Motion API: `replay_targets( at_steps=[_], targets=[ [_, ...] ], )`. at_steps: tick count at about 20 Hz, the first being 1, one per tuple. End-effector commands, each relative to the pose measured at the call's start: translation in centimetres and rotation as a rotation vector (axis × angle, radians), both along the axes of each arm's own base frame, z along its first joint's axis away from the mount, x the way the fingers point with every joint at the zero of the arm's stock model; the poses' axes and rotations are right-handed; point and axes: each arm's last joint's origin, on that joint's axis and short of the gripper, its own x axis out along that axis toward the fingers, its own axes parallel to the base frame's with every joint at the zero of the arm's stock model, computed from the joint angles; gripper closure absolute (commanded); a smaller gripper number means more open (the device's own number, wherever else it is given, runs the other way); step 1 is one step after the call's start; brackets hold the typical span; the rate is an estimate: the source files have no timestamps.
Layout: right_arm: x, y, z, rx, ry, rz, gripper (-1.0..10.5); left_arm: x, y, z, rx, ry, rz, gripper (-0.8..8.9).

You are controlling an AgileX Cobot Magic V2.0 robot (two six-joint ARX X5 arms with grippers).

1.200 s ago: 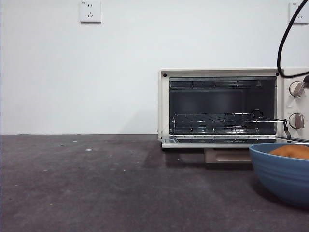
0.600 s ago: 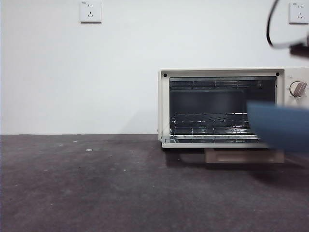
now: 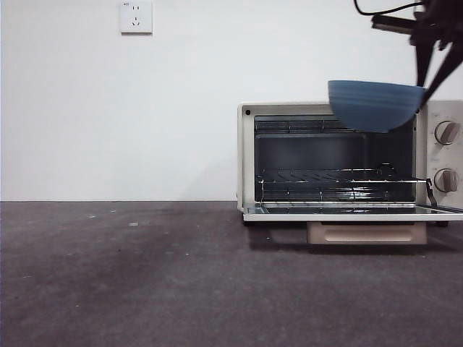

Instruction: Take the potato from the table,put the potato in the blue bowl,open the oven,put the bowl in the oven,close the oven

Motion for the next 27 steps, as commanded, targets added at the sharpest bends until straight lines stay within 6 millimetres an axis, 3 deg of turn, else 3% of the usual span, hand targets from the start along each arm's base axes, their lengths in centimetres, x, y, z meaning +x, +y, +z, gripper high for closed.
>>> replay_targets(
  at_steps=[1,7,12,16,22,27],
  targets=[
    [1.8,0.7,-0.7,0.022,0.049,-0.053,9.6,0.0,-0.1,-0.1,-0.001,0.005,0.01,8.2],
    [5.6,2.6,-3.8,0.007,0.175,-0.081,9.6,0.1,-0.1,-0.1,0.015,-0.017,-0.002,8.2],
    [7.6,3.0,-5.6,0.052,0.183,-0.204,9.6,0.2,0.0,-0.1,0.04,-0.051,0.044,8.2],
    [8.0,3.0,-5.6,0.073,0.16,-0.318,9.6,0.2,0.1,-0.1,0.047,-0.06,0.037,8.2],
    [8.2,2.9,-5.5,0.078,0.141,-0.358,9.6,0.2,0.1,-0.1,0.057,-0.073,0.025,8.2],
    [8.4,3.0,-5.5,0.094,0.118,-0.352,7.2,0.2,0.1,-0.1,0.059,-0.075,0.023,8.2]
  ],
)
